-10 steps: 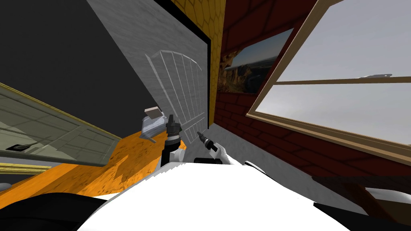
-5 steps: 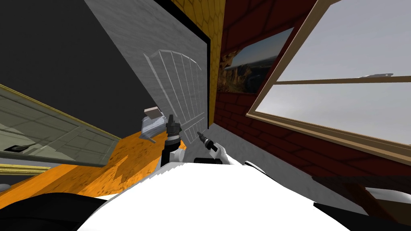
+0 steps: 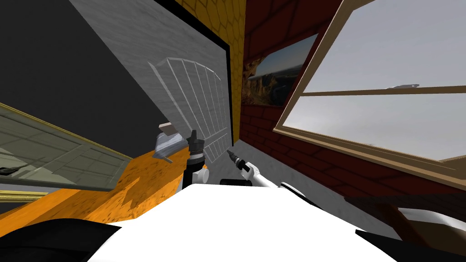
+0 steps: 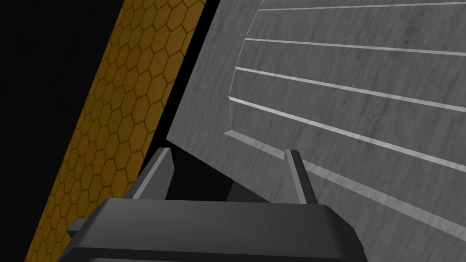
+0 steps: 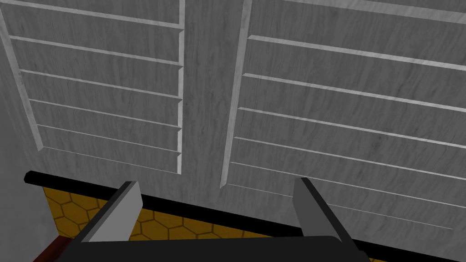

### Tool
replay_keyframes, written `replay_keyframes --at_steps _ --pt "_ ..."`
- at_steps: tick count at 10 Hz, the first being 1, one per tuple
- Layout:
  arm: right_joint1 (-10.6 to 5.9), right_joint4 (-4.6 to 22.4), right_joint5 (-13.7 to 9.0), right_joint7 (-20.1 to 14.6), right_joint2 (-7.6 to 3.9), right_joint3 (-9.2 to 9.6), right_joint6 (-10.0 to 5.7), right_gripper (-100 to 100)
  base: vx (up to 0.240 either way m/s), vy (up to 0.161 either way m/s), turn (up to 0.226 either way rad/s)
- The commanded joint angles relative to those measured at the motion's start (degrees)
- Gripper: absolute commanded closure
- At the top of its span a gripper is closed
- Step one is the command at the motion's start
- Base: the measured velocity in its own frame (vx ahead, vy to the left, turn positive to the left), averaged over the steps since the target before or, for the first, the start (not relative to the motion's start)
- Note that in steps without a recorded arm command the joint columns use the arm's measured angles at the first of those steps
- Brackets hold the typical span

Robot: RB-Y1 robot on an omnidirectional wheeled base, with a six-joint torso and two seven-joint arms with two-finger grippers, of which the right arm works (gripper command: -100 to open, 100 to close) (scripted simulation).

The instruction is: Pull the door open

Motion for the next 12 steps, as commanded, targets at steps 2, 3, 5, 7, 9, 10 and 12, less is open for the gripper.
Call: replay_keyframes --at_steps 2,3,5,7,9,10,12 --pt "0.14 -0.5 -0.1 0.1 -2.36 -0.34 0.90 -100 -0.063 -0.131 -0.017" --pt "0.07 -0.1 -0.3 0.1 -3.43 -0.58 0.85 -100 -0.082 -0.086 -0.054" --pt "-0.54 0.1 -0.8 -0.3 -2.26 -0.24 0.43 -100 0.003 0.118 -0.114" --pt "-0.71 0.0 -0.9 -0.3 -1.02 -0.02 0.30 -100 0.061 0.186 -0.013" --pt "-0.85 -0.2 -1.0 -0.3 0.64 0.19 0.17 -100 0.097 0.210 -0.019" --pt "-0.89 -0.3 -1.0 -0.3 1.34 0.25 0.14 -100 0.060 0.210 -0.009" --pt "-0.95 -0.5 -1.0 -0.3 3.21 0.38 0.04 -100 0.060 0.221 0.004"
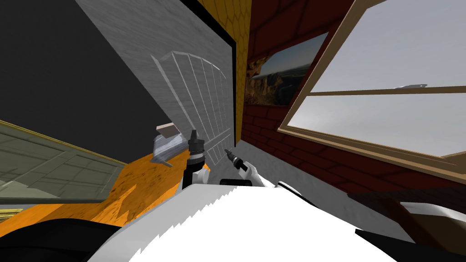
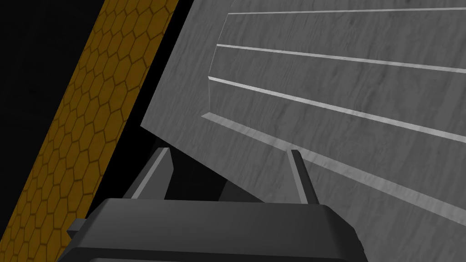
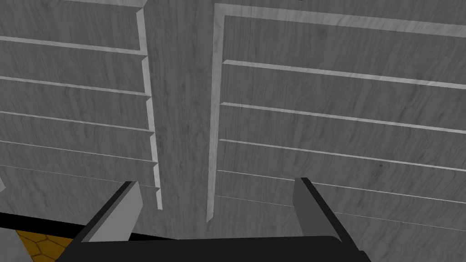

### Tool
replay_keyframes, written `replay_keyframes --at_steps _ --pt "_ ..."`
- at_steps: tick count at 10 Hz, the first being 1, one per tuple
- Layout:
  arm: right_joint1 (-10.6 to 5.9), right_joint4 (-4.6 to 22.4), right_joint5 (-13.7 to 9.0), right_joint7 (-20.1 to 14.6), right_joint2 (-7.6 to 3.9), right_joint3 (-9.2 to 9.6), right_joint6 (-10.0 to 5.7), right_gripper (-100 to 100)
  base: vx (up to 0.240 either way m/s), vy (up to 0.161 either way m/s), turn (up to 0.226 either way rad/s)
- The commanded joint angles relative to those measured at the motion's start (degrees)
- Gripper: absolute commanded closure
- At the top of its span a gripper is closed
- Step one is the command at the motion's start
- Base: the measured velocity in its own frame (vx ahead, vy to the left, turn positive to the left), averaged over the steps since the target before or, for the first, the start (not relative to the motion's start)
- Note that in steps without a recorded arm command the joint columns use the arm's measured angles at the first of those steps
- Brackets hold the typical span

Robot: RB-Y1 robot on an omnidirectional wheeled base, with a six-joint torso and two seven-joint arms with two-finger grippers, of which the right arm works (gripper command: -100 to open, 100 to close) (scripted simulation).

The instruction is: Pull the door open

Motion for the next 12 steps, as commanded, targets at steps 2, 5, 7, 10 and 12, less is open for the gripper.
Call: replay_keyframes --at_steps 2,5,7,10,12 --pt "-0.15 0.1 0.0 0.3 2.75 0.03 -0.05 -100 0.030 0.185 0.031" --pt "-0.17 -0.2 -0.1 0.4 5.72 0.14 -0.15 -100 0.014 0.193 0.031" --pt "-0.17 -0.4 -0.1 0.4 8.20 0.22 -0.22 -100 0.023 0.215 0.060" --pt "-0.62 0.5 -0.1 0.4 9.10 0.17 -0.84 -100 0.001 0.150 0.012" --pt "-1.56 -0.6 -0.8 -1.1 6.68 1.05 -1.52 -100 -0.025 -0.102 0.039"
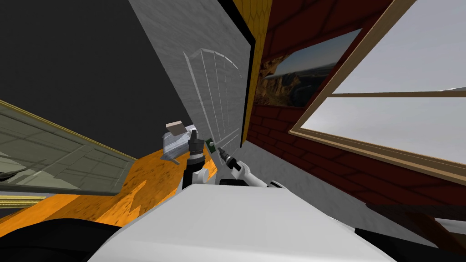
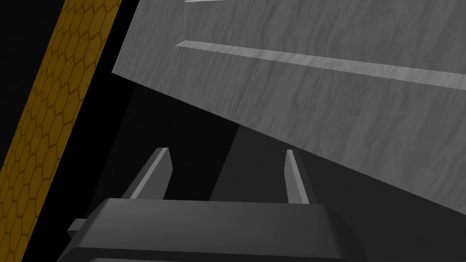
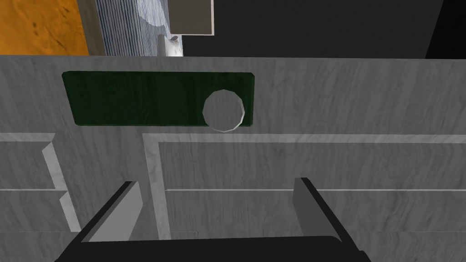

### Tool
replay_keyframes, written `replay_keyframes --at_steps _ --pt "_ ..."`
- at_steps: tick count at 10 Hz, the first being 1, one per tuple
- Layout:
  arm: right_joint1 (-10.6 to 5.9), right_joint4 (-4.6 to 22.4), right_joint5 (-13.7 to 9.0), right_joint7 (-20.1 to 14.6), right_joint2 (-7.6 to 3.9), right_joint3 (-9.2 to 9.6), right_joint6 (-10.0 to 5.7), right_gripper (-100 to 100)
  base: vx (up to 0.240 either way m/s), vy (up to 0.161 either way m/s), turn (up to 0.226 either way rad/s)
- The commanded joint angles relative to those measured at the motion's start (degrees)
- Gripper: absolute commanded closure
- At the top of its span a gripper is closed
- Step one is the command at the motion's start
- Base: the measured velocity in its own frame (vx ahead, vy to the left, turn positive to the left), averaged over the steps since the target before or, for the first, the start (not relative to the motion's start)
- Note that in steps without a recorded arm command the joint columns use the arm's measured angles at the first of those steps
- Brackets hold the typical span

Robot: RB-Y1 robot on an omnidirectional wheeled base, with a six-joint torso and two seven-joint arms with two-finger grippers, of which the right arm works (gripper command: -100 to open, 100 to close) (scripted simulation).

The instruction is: Pull the door open

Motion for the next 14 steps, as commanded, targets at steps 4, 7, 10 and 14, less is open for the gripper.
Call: replay_keyframes --at_steps 4,7,10,14 --pt "-2.24 -1.4 -1.5 -3.7 -4.70 1.56 -1.73 -100 -0.009 -0.053 -0.016" --pt "-3.70 -2.1 -2.5 -6.2 -7.40 2.43 -2.68 -100 -0.005 0.130 -0.043" --pt "-4.56 -2.2 -3.0 -7.7 -9.12 2.83 -3.20 -100 -0.005 0.215 -0.039" --pt "-5.55 -2.2 -3.6 -9.5 -11.56 3.21 -3.74 -100 0.041 0.201 -0.016"
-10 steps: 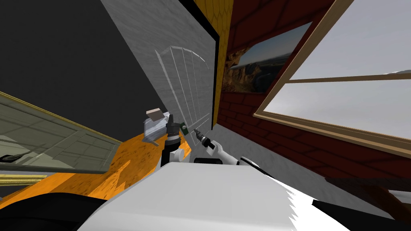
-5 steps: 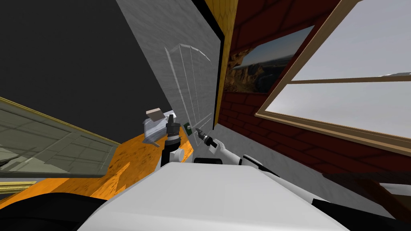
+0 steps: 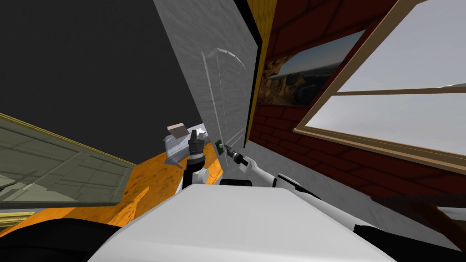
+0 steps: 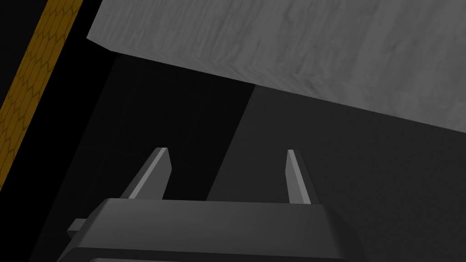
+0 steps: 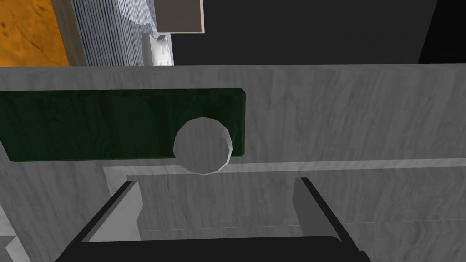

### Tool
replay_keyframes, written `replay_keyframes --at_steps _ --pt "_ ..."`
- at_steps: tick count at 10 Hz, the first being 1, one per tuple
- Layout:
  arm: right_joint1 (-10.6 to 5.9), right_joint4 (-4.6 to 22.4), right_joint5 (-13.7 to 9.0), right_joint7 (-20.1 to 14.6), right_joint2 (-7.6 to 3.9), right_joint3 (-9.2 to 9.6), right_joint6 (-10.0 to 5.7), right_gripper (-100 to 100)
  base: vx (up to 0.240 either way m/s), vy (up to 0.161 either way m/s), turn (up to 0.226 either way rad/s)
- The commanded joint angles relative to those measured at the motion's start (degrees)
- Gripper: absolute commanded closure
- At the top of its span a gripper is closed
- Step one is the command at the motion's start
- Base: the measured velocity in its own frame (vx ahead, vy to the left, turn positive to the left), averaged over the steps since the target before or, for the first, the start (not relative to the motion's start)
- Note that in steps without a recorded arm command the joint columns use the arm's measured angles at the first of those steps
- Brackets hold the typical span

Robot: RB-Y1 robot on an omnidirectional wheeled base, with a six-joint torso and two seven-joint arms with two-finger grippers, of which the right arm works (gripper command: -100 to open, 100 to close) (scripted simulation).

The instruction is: Pull the door open

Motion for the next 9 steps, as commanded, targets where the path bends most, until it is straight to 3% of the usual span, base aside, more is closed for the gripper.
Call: replay_keyframes --at_steps 1,5,6,7,9 --pt "-0.34 0.1 -0.2 -0.7 -0.85 0.13 -0.21 -100 0.072 0.206 0.016" --pt "-1.30 0.4 -0.8 -2.5 -3.76 0.35 -0.64 -100 0.063 0.180 0.036" --pt "-1.07 0.1 -0.7 -2.1 -3.23 0.32 -0.38 -100 0.035 0.059 0.004" --pt "-1.07 0.1 -0.7 -2.1 -3.23 0.32 -0.38 100 -0.006 -0.006 -0.005" --pt "-1.07 0.1 -0.7 -2.1 -3.23 0.32 -0.38 100 -0.012 -0.020 0.011"
